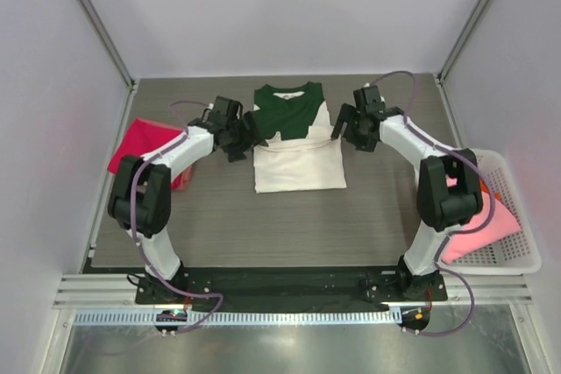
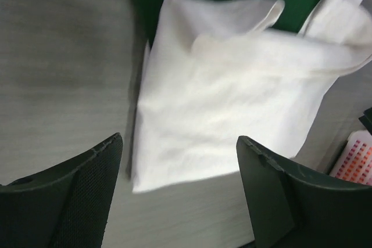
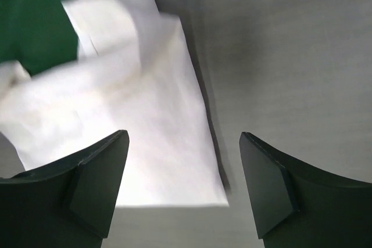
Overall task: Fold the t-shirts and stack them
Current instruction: Fold the tshirt
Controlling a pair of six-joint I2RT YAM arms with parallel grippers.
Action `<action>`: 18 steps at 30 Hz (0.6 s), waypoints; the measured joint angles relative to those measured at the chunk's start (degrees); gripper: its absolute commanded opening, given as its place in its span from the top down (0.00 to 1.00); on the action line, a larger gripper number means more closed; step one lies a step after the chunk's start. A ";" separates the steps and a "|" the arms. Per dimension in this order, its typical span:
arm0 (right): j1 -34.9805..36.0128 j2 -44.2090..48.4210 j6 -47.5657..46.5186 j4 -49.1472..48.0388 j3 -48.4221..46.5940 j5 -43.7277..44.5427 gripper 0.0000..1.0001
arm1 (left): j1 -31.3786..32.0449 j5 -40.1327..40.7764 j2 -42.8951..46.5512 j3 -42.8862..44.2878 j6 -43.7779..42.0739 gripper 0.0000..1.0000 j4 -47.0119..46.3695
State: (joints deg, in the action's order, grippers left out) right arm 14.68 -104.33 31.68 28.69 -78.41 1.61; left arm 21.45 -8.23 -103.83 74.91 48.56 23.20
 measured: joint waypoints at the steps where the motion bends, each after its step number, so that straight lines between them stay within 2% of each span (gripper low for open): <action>1: 0.00 3.19 -0.07 -0.50 4.15 -0.48 0.19 | 0.04 -0.07 2.21 -3.30 0.07 0.21 -0.50; 5: 0.09 16.11 -0.04 -2.51 18.62 -3.15 0.37 | 0.57 -1.20 11.82 -17.03 1.09 0.30 -2.69; 7: 0.09 19.98 0.24 -4.22 23.61 -4.85 0.41 | 1.29 -1.90 15.82 -23.19 2.16 0.36 -4.24; 12: 0.09 20.85 0.98 -8.76 31.95 -8.31 0.51 | 4.50 -2.58 18.14 -29.75 4.04 0.55 -7.54; 18: 0.09 18.43 1.81 -12.52 35.43 -10.40 0.49 | 5.09 -2.95 18.08 -32.96 5.55 0.49 -11.82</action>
State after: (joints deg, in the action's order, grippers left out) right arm 14.76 -85.91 33.50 16.16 -42.98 -8.80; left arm 26.55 -11.18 -85.76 41.95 54.11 11.38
